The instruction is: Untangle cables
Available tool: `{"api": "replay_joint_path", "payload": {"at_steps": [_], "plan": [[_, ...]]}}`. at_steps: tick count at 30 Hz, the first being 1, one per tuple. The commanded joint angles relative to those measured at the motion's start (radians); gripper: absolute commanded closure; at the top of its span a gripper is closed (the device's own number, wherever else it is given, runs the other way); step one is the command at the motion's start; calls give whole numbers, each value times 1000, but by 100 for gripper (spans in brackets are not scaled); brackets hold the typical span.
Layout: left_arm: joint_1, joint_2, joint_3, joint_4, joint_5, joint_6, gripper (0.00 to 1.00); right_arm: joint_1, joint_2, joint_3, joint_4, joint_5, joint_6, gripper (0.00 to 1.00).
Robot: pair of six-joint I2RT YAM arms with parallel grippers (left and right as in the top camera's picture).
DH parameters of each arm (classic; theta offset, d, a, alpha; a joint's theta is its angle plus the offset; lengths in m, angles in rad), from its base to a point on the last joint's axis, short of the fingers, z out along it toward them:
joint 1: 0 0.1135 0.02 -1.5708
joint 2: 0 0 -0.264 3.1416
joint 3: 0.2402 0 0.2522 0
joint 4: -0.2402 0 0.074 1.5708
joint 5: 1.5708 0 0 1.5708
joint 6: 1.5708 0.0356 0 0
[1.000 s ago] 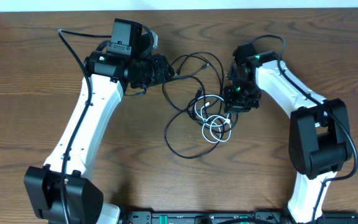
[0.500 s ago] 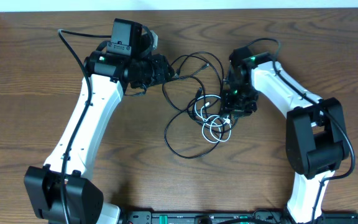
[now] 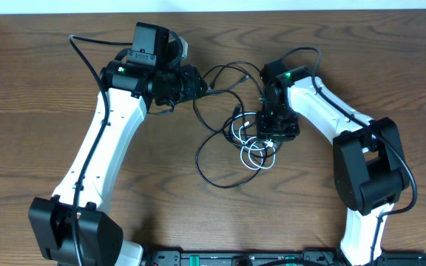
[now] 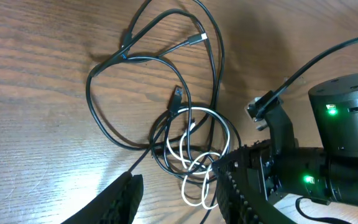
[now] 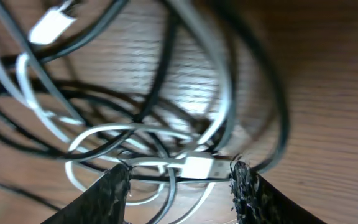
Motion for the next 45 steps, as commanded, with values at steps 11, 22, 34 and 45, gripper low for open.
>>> {"api": "replay_joint_path", "payload": {"at_steps": [11, 22, 34, 45], "plan": [[2, 6, -6, -2, -8, -6, 55, 27, 72, -11, 19, 37, 40, 56], [2, 6, -6, -3, -8, -6, 55, 48, 72, -11, 39, 40, 42, 93], [2, 6, -6, -3, -8, -6, 55, 17, 71, 49, -108, 38, 5, 99], [2, 6, -6, -2, -9, -6, 55, 14, 71, 331, -292, -43, -150, 99]]}}
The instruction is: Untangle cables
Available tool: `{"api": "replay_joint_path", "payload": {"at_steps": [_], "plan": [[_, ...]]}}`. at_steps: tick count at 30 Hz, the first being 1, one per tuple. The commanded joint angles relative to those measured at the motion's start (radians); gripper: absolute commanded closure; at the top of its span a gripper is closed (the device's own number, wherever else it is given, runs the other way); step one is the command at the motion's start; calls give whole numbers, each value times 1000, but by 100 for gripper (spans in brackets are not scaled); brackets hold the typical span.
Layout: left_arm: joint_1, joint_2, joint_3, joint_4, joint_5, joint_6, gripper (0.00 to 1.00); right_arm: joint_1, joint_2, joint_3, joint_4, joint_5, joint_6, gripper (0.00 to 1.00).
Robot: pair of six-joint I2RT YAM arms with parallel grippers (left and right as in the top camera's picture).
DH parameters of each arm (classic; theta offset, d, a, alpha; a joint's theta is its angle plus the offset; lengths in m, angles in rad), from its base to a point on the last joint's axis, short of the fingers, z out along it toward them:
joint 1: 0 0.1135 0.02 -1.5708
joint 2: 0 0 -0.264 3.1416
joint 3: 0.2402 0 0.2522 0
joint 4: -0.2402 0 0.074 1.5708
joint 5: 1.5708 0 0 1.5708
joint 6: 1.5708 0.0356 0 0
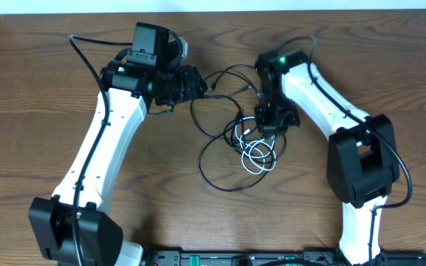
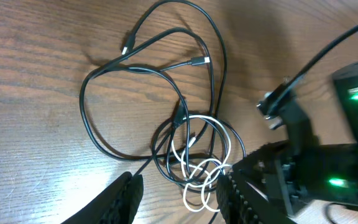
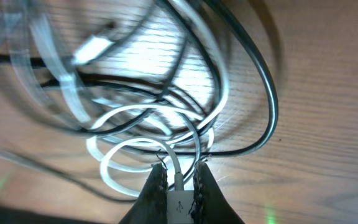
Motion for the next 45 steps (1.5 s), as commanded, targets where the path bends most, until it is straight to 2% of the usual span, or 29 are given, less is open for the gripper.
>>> {"api": "replay_joint_path", "payload": {"at_steps": [1, 12, 18, 23, 26, 28, 33, 39, 45], "plan": [[2, 6, -6, -2, -9, -6, 55, -3, 4, 115, -34, -88, -109, 99], [2, 6, -6, -2, -9, -6, 55, -113, -72, 475, -123, -270, -230, 99], [0, 6, -6, -2, -8, -6, 55, -193, -149, 691, -170, -274, -230, 99], [-30, 10, -6, -1, -8, -6, 55, -256, -232, 803, -155, -291, -217, 99], [-61, 24, -6, -1, -8, -5, 54, -290, -283, 836, -139, -291, -214, 99], [-85, 41, -6, -1, -1, 13, 50, -309, -313, 840, -130, -290, -213, 99], [-149, 99, -6, 35, 100, 93, 42, -351, -353, 840, -141, -290, -214, 99], [-192, 173, -6, 151, 227, 92, 27, -369, -350, 840, -179, -290, -214, 99], [-228, 269, -6, 255, 278, 44, 25, -369, -349, 839, -187, -290, -214, 99]]}}
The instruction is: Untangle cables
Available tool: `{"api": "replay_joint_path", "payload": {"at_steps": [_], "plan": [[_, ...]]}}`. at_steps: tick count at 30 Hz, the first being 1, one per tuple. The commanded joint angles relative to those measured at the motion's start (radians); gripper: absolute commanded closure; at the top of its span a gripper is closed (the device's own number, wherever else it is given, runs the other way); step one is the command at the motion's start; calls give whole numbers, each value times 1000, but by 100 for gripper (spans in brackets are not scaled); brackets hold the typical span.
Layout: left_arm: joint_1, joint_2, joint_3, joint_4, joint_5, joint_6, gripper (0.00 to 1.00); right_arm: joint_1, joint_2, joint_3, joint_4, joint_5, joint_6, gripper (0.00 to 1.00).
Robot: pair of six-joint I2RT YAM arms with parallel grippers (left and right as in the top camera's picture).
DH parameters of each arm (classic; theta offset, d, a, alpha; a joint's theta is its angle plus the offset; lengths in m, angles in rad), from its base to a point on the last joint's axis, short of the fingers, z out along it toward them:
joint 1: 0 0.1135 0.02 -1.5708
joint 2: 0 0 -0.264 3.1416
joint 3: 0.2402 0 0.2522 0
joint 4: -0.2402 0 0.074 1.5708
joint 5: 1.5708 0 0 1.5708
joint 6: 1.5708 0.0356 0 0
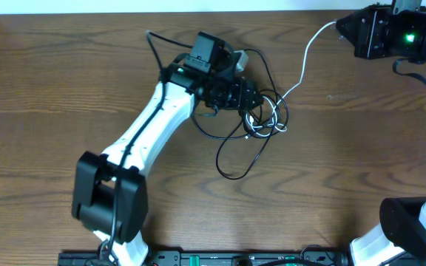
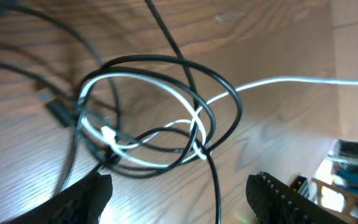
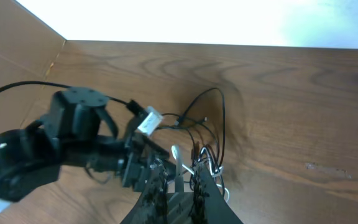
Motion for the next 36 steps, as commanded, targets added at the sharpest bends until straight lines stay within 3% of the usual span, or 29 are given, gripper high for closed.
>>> {"api": "replay_joint_path", "payload": {"at_steps": [1, 7, 17, 32, 36], "plan": [[-20, 69, -6, 45, 58, -55, 24, -7, 2, 5, -7, -13, -5, 99], [-24, 151, -6, 216, 61, -176, 20, -7, 2, 4, -12, -13, -5, 99], [-24, 171, -6, 397, 61, -225, 16, -7, 2, 2, -24, -6, -8, 99], [-60, 266, -6, 410, 39, -206, 16, -7, 2, 2, -49, 14, -16, 99], [-73, 269, -6, 410, 37, -206, 25, -7, 2, 2, -51, 17, -16, 99]]}}
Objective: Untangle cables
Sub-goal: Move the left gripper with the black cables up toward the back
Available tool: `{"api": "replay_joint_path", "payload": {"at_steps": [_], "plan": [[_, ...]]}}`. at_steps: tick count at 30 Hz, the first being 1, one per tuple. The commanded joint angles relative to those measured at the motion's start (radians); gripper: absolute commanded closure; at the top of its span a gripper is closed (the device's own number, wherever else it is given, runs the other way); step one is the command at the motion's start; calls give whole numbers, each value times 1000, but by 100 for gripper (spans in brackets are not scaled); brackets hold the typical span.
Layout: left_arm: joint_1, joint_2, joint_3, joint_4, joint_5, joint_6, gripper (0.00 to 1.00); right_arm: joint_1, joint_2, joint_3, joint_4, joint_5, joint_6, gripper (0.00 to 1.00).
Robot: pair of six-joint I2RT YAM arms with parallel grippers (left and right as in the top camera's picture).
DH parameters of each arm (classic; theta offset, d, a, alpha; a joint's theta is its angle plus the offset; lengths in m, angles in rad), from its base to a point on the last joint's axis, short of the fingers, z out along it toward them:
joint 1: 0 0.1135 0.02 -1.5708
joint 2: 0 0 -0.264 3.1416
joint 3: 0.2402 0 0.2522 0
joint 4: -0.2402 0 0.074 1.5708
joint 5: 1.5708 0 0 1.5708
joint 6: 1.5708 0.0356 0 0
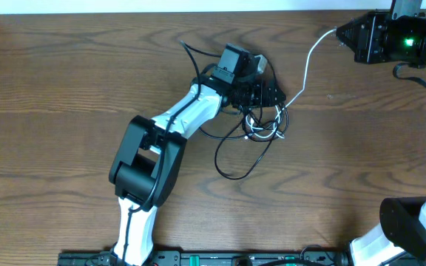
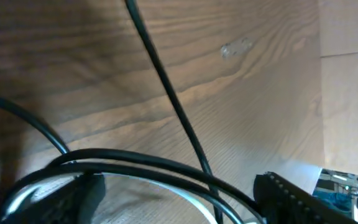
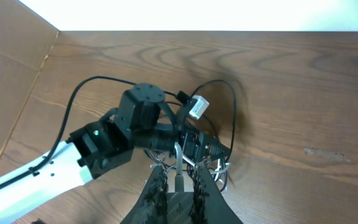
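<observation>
A tangle (image 1: 263, 122) of black cables and one white cable lies right of the table's middle, and a black loop (image 1: 231, 159) trails toward the front. My left gripper (image 1: 271, 96) is down on the tangle, open. In the left wrist view its fingers (image 2: 86, 196) straddle black strands (image 2: 173, 106) and the white cable (image 2: 164, 188). My right gripper (image 1: 340, 33) is at the far right corner, shut on the white cable's USB plug (image 3: 178, 198). The white cable (image 1: 309, 59) runs taut from there to the tangle (image 3: 210, 163).
The long white left arm (image 1: 191, 111) stretches from the front across the table to the tangle. The right arm's base (image 1: 405, 233) stands at the front right. The table's far edge (image 1: 198, 12) meets a white wall just behind the tangle.
My left gripper has moved right and lower onto the tangle, so the cables now fill its view. The right gripper still holds the white plug at the far right corner.
First my right gripper stood open around the white plug in the tangle, with the left one open beside the pile. Then the right was shut on the plug. Later it held the plug at the far right corner, the cable stretched out. The left gripper now straddles the tangle.
</observation>
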Motion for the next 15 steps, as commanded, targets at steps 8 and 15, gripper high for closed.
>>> {"api": "replay_joint_path", "payload": {"at_steps": [8, 15], "plan": [[-58, 16, -4, -1, -61, 2, 41, -7, 2, 2, -6, 4, -14, 99], [-63, 31, -4, 0, -82, 2, 80, -7, 2, 2, -14, 8, -22, 99]]}}
